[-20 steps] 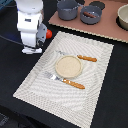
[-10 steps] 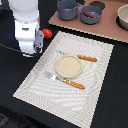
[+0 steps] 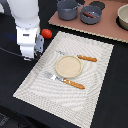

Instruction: Place the fish, sausage, and tomato into the frying pan.

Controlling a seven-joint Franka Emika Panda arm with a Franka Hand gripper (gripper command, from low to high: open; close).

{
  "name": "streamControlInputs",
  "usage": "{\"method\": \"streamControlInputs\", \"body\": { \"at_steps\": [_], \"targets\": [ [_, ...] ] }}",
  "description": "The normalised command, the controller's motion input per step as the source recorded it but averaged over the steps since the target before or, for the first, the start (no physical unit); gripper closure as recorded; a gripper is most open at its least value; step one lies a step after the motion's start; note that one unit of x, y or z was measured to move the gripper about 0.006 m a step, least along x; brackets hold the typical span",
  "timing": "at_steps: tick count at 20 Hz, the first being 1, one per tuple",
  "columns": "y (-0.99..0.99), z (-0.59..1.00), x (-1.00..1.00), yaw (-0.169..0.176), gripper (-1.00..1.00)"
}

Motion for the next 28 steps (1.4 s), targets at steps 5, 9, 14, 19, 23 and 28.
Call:
{"method": "streamControlInputs", "body": {
  "at_steps": [5, 9, 14, 19, 23, 28],
  "targets": [
    [0.10, -0.30, -0.36, 0.045, 1.00],
    [0.09, -0.30, -0.31, 0.053, 1.00],
    [0.07, -0.17, -0.22, 0.053, 1.00],
    [0.35, 1.00, 0.43, 0.000, 1.00],
    [0.65, 1.00, 0.91, 0.000, 1.00],
    [0.71, 1.00, 0.99, -0.002, 1.00]
  ]
}}
